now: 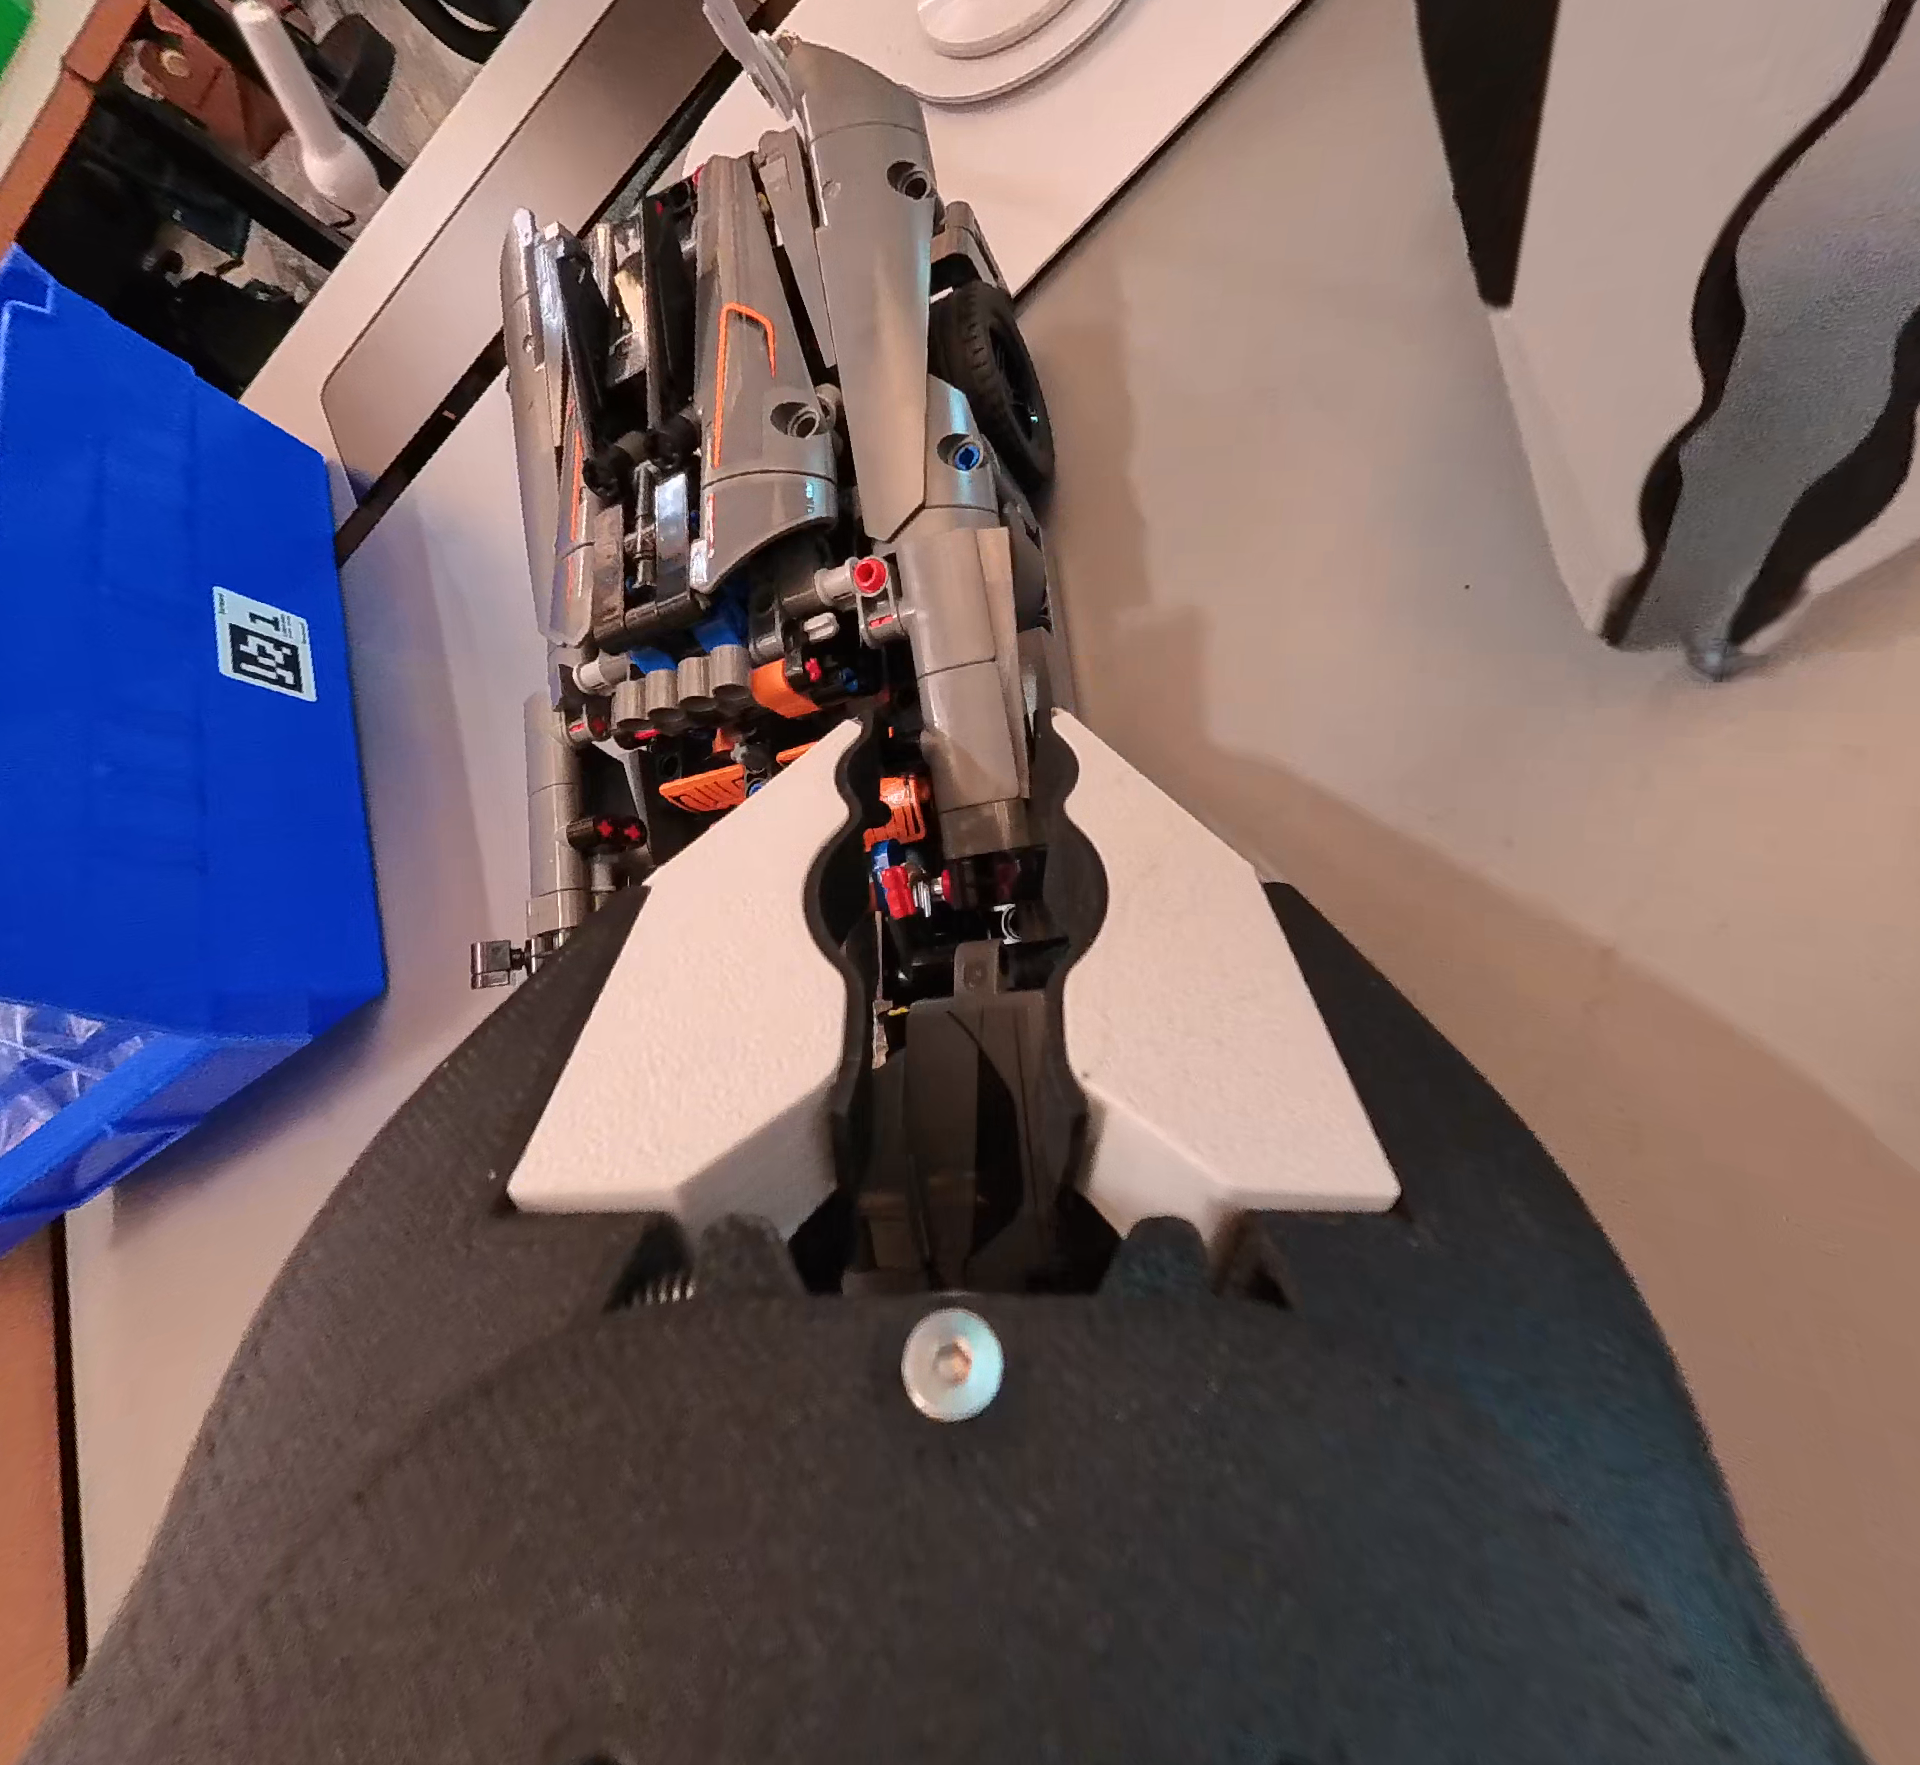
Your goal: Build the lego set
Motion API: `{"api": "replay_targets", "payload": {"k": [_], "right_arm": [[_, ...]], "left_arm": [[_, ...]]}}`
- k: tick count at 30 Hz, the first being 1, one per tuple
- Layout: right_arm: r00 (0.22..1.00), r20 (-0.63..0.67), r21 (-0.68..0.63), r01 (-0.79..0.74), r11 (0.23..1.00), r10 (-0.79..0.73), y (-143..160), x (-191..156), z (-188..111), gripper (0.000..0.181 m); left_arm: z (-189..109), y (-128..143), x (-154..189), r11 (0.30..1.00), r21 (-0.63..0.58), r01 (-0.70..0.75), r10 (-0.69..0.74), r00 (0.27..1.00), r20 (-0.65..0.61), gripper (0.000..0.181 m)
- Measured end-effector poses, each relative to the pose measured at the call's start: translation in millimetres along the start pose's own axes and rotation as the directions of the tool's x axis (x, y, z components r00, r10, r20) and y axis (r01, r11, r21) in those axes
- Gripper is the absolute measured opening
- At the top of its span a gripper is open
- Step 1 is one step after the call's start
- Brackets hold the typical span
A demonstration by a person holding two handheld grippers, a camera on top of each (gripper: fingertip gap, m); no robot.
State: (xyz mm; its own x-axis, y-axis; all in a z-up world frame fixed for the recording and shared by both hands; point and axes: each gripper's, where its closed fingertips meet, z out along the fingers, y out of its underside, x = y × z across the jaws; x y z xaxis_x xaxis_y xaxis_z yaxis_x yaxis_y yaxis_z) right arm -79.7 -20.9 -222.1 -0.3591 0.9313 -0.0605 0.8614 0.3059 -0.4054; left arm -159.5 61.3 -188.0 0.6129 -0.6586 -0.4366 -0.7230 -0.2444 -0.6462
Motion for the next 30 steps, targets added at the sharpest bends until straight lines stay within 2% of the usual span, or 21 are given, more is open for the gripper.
{"api": "replay_targets", "payload": {"k": [8,16,23,30], "right_arm": [[1.0,0.018,0.02,0.003,1.0,-0.003,0,-1,1,0.0],[0.999,0.043,0.035,0.006,0.999,-0.008,-3,-8,-2,0.01],[0.999,0.043,0.027,0.024,0.999,-0.025,-6,-8,7,0.002],[0.999,-0.015,0.099,0.033,0.995,-0.032,-12,2,-7,0.002]], "left_arm": [[-2,-2,-1,1.0,0.006,0.001,-0.001,1.0,0.002,0.026],[-1,-3,1,1.0,-0.011,-0.005,0.005,1.0,0.008,0.026],[1,-3,1,1.0,-0.022,-0.007,0.008,1.0,0.01,0.025],[1,-2,1,0.999,-0.036,0.007,-0.007,1.0,0.006,0.025]]}}
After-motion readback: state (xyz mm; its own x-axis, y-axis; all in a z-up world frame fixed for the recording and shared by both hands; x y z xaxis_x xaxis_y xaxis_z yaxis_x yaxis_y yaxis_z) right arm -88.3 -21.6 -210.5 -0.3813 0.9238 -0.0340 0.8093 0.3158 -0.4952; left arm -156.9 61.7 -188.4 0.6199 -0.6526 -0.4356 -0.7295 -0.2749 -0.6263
